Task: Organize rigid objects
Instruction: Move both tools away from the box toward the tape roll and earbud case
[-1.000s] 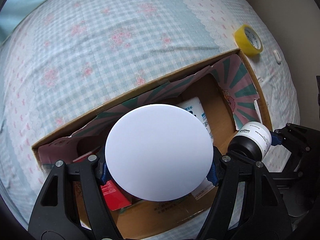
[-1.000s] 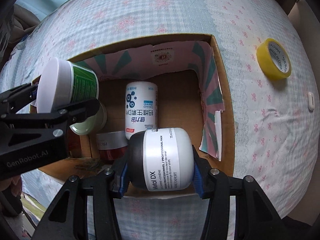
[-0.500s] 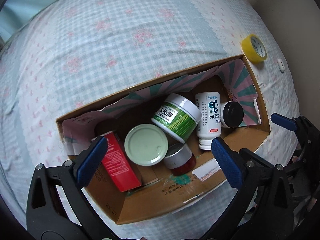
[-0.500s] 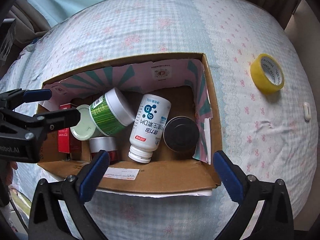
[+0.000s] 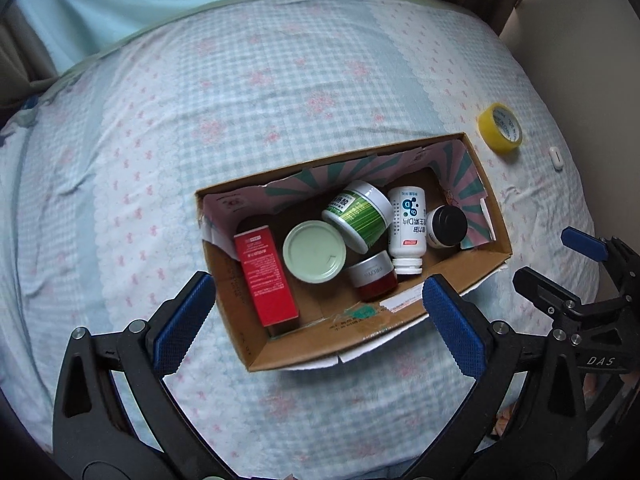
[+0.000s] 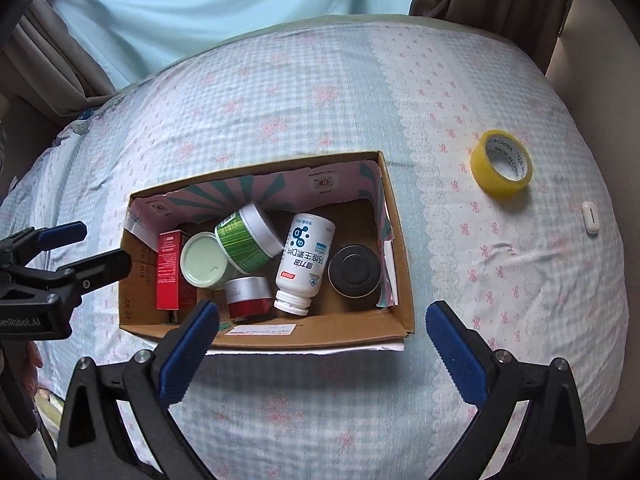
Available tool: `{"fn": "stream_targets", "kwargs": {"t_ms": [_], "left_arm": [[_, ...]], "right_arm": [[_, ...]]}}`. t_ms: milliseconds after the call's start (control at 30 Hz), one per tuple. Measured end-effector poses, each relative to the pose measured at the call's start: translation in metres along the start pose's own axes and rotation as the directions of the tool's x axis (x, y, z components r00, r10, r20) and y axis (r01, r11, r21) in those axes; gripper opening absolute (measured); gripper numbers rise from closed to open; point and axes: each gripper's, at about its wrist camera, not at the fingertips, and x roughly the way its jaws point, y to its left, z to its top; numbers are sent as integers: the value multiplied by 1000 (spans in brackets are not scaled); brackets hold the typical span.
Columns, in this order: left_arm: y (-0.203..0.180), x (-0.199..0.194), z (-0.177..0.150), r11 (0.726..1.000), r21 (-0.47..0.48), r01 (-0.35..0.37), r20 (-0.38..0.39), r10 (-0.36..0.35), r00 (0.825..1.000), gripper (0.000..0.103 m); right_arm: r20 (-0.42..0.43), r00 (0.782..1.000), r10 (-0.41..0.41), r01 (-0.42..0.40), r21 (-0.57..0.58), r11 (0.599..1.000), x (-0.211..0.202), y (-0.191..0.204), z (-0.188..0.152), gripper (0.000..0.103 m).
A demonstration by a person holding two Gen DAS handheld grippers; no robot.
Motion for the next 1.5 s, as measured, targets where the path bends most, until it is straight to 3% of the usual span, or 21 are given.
{"fn": "stream_targets", "kwargs": {"t_ms": [167, 300, 400, 600, 700, 900, 1100, 1233, 1500], "left_arm": [[-6, -25, -20, 998, -16, -53, 22, 53, 998, 103], [-18, -46, -34, 999, -52, 9, 57, -6, 998, 103], [-35, -62, -44, 998, -52, 18, 109, -13, 994, 103], [-72, -91, -55, 997, -71, 9, 188, 4, 982, 103], [-98, -99, -54, 998, -61, 29, 204, -16, 979, 103], [-174, -110, -46, 999, -49, 7, 274, 6, 962, 103], [-259, -97, -33, 993, -114, -25, 301, 58, 952, 103], [-309, -71, -18, 991, -133, -29, 275, 65, 959, 103], [-361, -10, 25, 990, -130, -46, 233, 76, 969, 103]], "right_arm": [[24, 1000, -19, 19, 6, 1000, -34, 0, -16, 103], [32, 998, -50, 49, 19, 999, -59, -9, -34, 103], [18, 999, -39, 37, 79, 996, -77, -26, -49, 103], [2, 999, -36, 35, 190, 981, -112, -77, -73, 103], [23, 997, -80, 73, 229, 971, -133, -109, -80, 103], [107, 971, -215, 178, 281, 943, -173, -188, -90, 103], [149, 967, -207, 177, 193, 965, -178, -272, -72, 103], [157, 972, -178, 159, 123, 980, -170, -319, -54, 103], [158, 975, -154, 143, 77, 987, -142, -378, -25, 103]]}}
